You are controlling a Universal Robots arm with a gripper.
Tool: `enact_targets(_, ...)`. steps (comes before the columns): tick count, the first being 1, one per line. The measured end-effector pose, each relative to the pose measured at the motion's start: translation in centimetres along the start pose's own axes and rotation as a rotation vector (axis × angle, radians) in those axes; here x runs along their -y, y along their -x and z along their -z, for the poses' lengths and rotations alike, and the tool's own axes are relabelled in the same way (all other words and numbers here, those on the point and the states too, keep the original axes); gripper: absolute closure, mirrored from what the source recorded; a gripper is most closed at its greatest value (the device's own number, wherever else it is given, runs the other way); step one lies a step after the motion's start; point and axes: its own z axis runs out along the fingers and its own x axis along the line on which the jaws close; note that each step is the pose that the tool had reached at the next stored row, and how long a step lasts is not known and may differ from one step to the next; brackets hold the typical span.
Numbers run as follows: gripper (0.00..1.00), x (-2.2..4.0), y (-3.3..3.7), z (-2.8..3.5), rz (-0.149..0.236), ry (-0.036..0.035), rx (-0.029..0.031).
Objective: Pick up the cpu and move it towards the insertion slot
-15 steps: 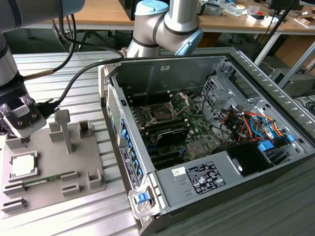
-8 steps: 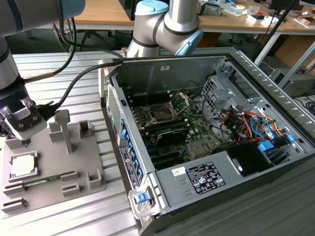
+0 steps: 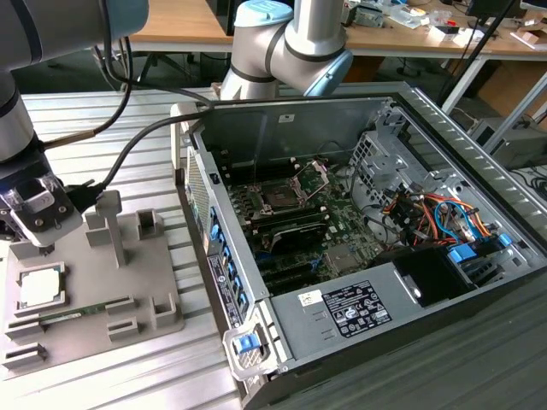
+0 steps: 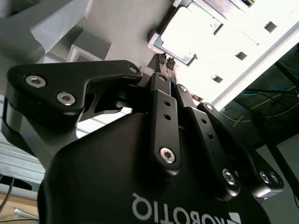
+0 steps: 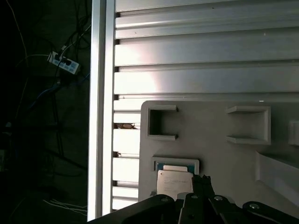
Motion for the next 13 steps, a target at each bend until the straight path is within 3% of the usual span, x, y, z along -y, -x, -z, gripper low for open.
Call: enact_targets(13,0.89,0.06,-0.01,-0.94,0.000,-0.0001,-0.0001)
